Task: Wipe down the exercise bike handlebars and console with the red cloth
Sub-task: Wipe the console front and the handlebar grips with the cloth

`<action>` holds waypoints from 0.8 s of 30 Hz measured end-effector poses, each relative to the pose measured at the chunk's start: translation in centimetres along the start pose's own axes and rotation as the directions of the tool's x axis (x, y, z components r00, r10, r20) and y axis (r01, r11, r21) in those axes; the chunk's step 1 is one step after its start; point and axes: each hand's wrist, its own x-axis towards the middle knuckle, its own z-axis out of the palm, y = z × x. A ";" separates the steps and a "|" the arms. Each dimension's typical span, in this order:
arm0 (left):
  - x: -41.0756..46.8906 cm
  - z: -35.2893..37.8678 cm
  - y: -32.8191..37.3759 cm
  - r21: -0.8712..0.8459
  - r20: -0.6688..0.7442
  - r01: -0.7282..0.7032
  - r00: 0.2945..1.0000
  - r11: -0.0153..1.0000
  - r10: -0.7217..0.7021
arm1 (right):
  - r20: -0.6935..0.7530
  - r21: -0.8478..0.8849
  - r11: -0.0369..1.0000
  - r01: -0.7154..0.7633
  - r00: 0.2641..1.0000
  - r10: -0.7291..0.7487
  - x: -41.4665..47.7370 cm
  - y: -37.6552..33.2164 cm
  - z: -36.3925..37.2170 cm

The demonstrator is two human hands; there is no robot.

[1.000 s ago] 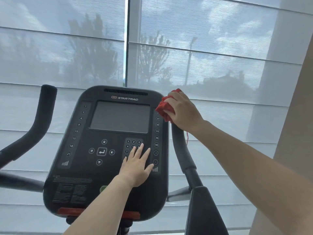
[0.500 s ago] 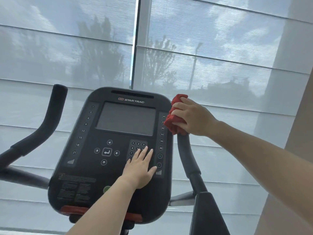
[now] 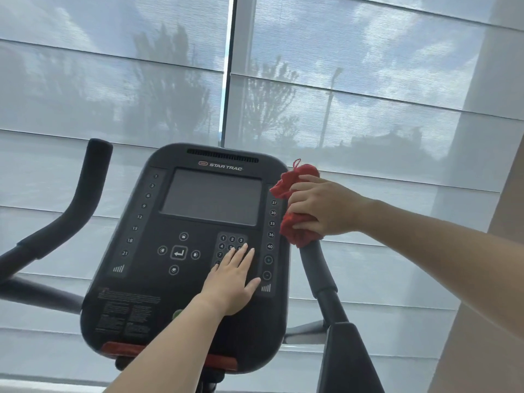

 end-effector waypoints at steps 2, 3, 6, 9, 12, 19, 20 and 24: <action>0.0 0.0 -0.1 -0.002 -0.001 -0.003 1.000 1.000 0.003 | 0.012 0.037 0.999 0.029 1.000 -0.029 -0.3 0.2 -0.1; 0.0 0.0 -0.1 -0.002 -0.001 -0.004 1.000 1.000 0.004 | 0.004 0.049 0.998 0.031 1.000 -0.031 -0.5 0.3 -0.1; 0.0 0.0 -0.2 0.002 0.000 -0.002 1.000 1.000 0.002 | -0.066 0.042 0.999 -0.011 0.998 0.014 -1.3 0.3 0.4; 0.0 -0.1 -0.2 0.003 0.000 -0.006 1.000 1.000 0.006 | -0.127 0.054 0.998 -0.039 0.991 0.046 -2.1 -0.5 1.4; 0.0 -0.2 -0.2 0.005 0.004 -0.008 1.000 1.000 0.008 | -0.123 0.090 0.996 -0.014 0.992 0.025 -2.3 -1.1 1.9; -0.1 -0.1 -0.3 0.011 0.005 -0.009 1.000 1.000 0.008 | -0.095 0.251 0.964 0.091 0.993 -0.069 -3.2 -2.3 2.2; -0.1 0.0 -0.3 0.011 0.005 -0.009 1.000 1.000 0.009 | -0.106 0.318 0.944 0.086 0.993 -0.055 -3.4 -2.7 2.2; 0.1 0.0 -0.3 0.017 0.001 -0.009 1.000 1.000 0.009 | -0.141 0.513 0.858 0.007 0.987 0.077 -4.8 -3.9 2.6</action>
